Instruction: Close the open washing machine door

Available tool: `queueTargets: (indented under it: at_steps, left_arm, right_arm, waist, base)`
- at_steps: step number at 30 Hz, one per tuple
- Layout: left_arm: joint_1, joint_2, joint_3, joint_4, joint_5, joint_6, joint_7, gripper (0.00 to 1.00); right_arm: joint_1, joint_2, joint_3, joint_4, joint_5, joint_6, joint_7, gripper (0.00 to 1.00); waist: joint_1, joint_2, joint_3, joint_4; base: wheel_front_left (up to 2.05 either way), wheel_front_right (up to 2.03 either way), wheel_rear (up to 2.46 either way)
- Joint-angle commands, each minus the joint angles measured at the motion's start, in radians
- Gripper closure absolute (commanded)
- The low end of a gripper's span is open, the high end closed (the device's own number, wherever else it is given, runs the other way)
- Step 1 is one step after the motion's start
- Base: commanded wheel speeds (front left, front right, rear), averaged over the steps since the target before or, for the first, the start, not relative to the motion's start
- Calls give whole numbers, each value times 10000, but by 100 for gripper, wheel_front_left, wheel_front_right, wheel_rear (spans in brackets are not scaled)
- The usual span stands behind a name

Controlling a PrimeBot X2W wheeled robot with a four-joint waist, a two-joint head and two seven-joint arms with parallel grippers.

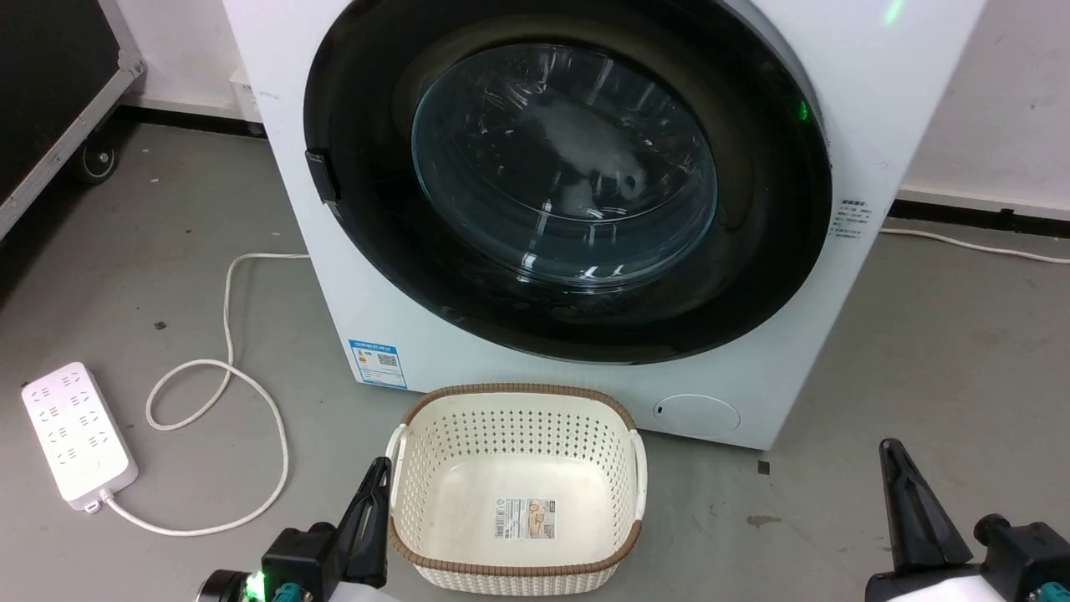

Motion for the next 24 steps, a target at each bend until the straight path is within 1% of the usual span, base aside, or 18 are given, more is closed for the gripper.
queueTargets:
  at_steps: [1,24]
  left_arm:
    - [-58,2,50,-67,106,51,41,100]
    - [-152,3,307,-367,293,142,573,100]
  right_arm:
    - [-107,8,26,-42,-90,-1,53,100]
    - [-304,19,190,-105,-334,-3,587,100]
  waist:
    - [0,0,1,-6]
    - [0,0,34,-128]
  base:
    - [0,0,0]
    - [0,0,0]
